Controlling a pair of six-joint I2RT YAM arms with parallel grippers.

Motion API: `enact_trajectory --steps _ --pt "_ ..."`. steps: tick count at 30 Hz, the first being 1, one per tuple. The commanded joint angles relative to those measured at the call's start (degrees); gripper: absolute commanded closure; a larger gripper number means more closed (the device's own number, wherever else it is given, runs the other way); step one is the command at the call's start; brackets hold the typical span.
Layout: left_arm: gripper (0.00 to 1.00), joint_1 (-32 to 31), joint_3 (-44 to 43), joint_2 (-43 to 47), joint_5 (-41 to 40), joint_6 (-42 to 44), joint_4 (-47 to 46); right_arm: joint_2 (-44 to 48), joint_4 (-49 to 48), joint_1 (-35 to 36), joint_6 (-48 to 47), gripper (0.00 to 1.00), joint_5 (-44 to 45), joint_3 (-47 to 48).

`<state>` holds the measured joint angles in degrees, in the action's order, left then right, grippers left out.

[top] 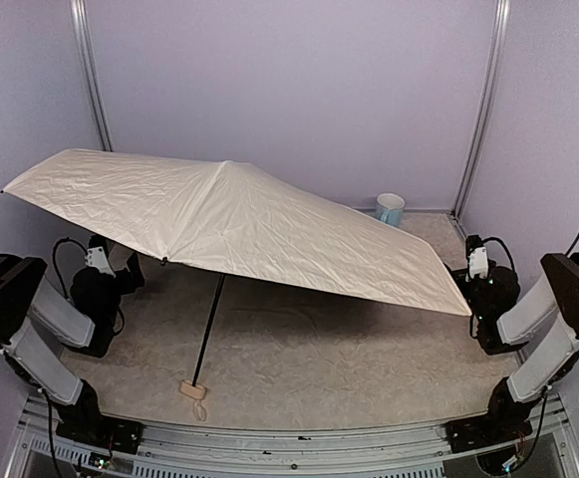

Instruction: Put away the umbrella

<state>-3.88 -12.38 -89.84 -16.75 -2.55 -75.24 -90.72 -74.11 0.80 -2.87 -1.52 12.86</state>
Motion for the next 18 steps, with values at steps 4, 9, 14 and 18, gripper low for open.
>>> enact_trajectory --steps 4,9,14,18 --pt "0.01 0.43 -0.98 0.71 0.58 -0.13 -0.26 0.23 -1.66 -0.80 0.67 0.00 -0.35 0.57" --pt "0.01 1.20 -1.39 0.76 2.43 -0.41 0.64 0.33 -0.87 -0.96 0.74 0.00 -0.93 0.76" --pt "0.01 -2.68 -5.93 7.45 5.66 5.67 13.85 0.27 -1.13 -0.97 0.85 0.00 -1.11 0.67" --pt "0.02 -12.19 -8.95 13.45 -6.54 10.22 19.31 0.19 -1.17 -1.06 0.85 0.00 -1.18 0.67"
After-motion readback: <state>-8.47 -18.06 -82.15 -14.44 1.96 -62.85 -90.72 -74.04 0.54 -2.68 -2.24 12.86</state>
